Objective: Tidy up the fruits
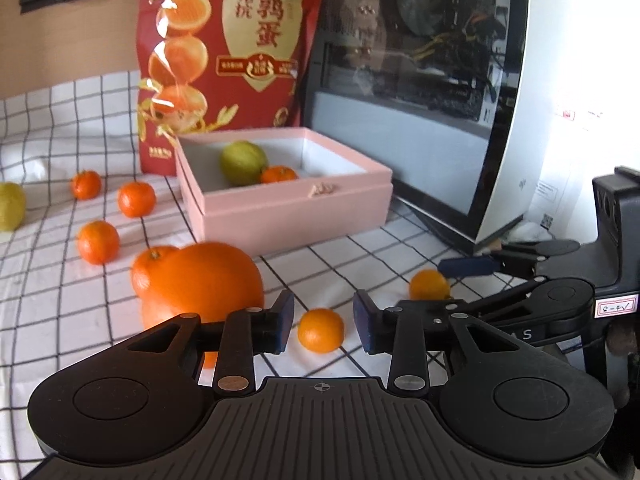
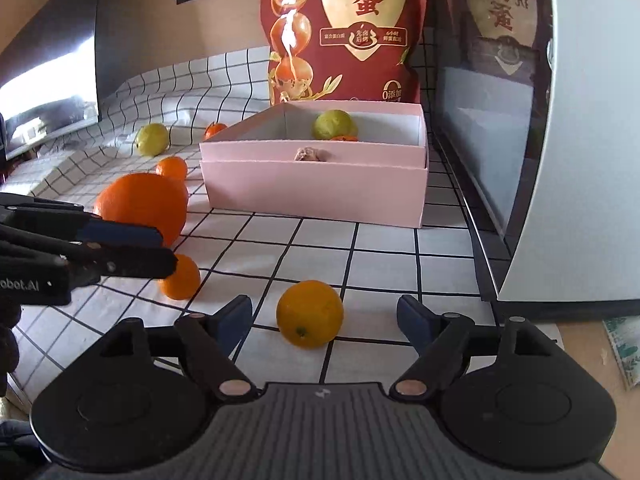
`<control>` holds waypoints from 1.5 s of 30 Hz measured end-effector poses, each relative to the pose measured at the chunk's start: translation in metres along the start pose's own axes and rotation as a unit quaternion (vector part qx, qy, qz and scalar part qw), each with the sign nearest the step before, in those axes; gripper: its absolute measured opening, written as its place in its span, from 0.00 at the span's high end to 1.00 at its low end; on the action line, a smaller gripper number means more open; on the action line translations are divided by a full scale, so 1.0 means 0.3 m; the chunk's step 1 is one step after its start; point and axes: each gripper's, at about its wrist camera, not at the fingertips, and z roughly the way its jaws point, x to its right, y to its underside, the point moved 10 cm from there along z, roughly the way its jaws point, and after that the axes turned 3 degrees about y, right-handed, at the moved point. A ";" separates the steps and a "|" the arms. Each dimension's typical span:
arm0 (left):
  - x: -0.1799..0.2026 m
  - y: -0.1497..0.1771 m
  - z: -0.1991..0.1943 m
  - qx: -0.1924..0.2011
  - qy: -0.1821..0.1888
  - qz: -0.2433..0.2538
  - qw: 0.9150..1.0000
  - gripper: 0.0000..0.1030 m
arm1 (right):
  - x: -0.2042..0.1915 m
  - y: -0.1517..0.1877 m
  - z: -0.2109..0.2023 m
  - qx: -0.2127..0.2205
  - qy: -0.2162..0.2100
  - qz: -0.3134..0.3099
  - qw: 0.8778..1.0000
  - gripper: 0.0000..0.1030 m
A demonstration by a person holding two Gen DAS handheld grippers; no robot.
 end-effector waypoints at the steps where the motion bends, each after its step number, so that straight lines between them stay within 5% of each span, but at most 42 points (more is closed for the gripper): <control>1: -0.006 -0.006 -0.008 0.004 -0.004 0.003 1.000 0.63 | 0.004 0.000 -0.002 0.002 -0.002 0.005 1.000 0.22; 7: -0.049 -0.042 -0.065 0.039 -0.041 0.040 0.998 0.73 | 0.015 -0.002 -0.009 0.011 -0.009 0.028 1.000 0.22; 18: -0.132 -0.040 -0.147 0.067 -0.039 0.003 0.997 0.73 | 0.026 -0.002 -0.014 0.017 -0.009 0.043 0.999 0.22; 22: -0.213 -0.060 -0.228 0.094 -0.008 -0.069 0.993 0.70 | 0.031 -0.003 -0.013 0.016 -0.006 0.045 0.999 0.21; 25: -0.286 -0.081 -0.271 0.118 -0.034 -0.108 0.986 0.70 | 0.031 -0.003 -0.012 0.016 -0.005 0.045 0.999 0.21; 35: -0.224 -0.060 -0.158 0.067 -0.058 -0.046 0.995 0.70 | 0.035 -0.003 -0.011 0.016 -0.004 0.048 0.999 0.20; 45: -0.110 -0.046 -0.140 0.051 0.013 -0.015 0.999 0.56 | 0.038 -0.003 -0.010 0.018 -0.006 0.053 0.998 0.20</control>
